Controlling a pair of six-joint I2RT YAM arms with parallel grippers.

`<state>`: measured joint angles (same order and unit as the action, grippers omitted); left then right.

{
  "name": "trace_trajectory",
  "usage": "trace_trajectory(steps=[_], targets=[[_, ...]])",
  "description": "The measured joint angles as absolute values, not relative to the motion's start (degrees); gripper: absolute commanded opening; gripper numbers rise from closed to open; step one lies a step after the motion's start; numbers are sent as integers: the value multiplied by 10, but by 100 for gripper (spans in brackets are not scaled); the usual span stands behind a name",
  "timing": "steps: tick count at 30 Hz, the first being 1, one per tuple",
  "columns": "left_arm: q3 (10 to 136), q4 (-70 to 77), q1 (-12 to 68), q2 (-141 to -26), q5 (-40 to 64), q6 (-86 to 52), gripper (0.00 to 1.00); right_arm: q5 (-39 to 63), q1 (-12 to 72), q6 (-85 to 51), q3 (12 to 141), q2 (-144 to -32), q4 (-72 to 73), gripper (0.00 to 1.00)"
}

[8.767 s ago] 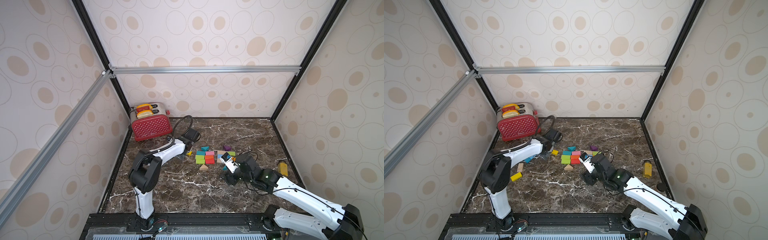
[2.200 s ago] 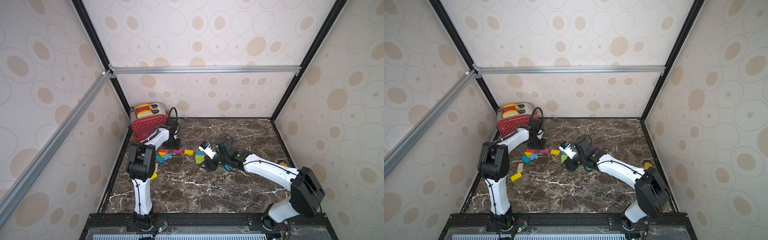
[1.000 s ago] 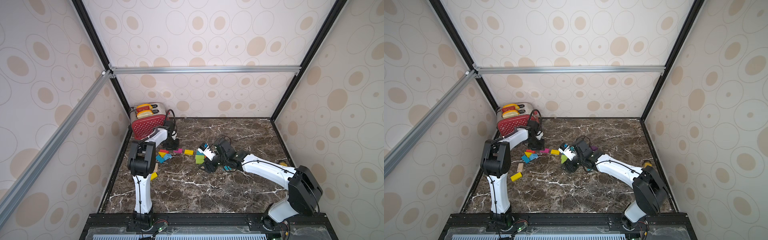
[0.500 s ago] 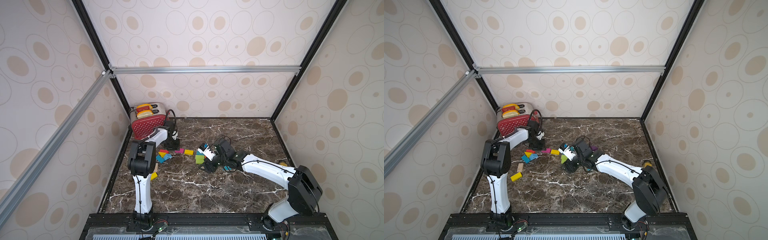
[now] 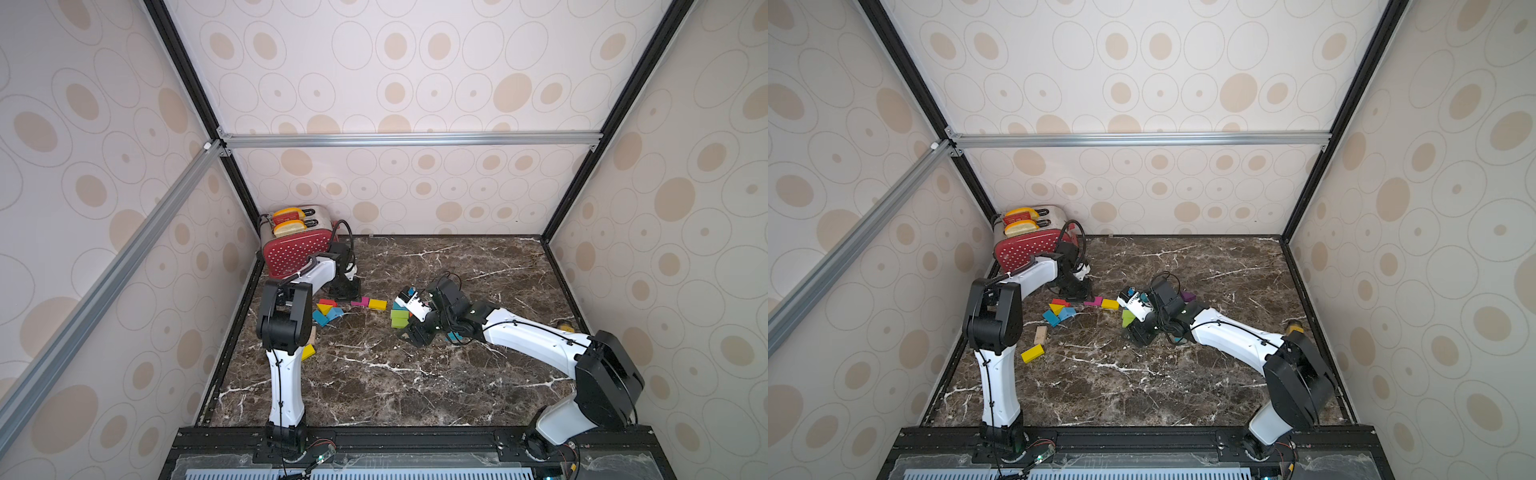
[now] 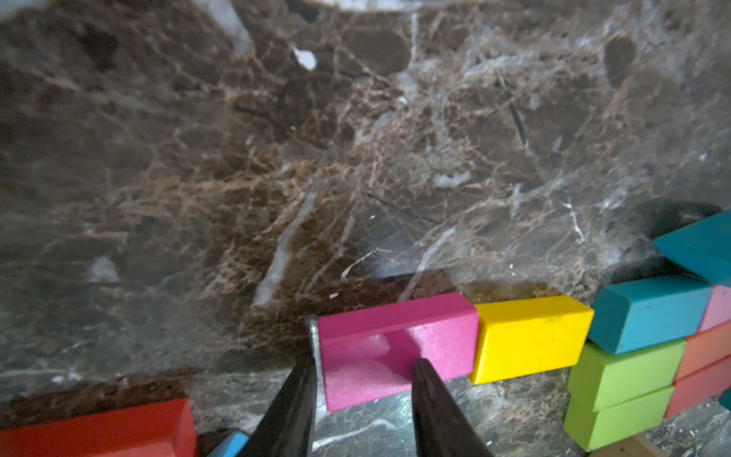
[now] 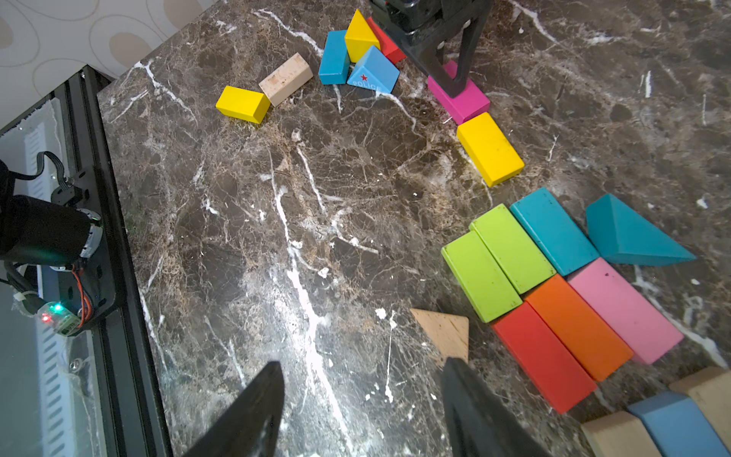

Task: Assemble a piece of candy with building blocks
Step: Assemble the building block at the center of the board, then pick up the building block from the center of the board.

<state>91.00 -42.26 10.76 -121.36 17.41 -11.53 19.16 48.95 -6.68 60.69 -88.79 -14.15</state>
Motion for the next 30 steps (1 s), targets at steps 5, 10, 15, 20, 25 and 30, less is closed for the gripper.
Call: trace_trajectory(steps=[5,10,15,20,25,30], targets=[[871,-410,108,-1146,122,-142,50,189,489,-66,608,-889,-142,68],[801,-397,107,-962,67,-188,51,181,490,-60,633,-916,-146,70],[726,-395,98,-779,-4,-225,56,183,500,-58,733,-1006,-161,70],[597,-402,24,-678,-40,-294,60,187,538,-61,829,-1087,-167,70],[465,-395,3,-682,-40,-351,64,193,550,-72,808,-1080,-159,70],[444,-359,8,-765,-39,-373,64,194,545,-86,727,-1012,-154,70]])
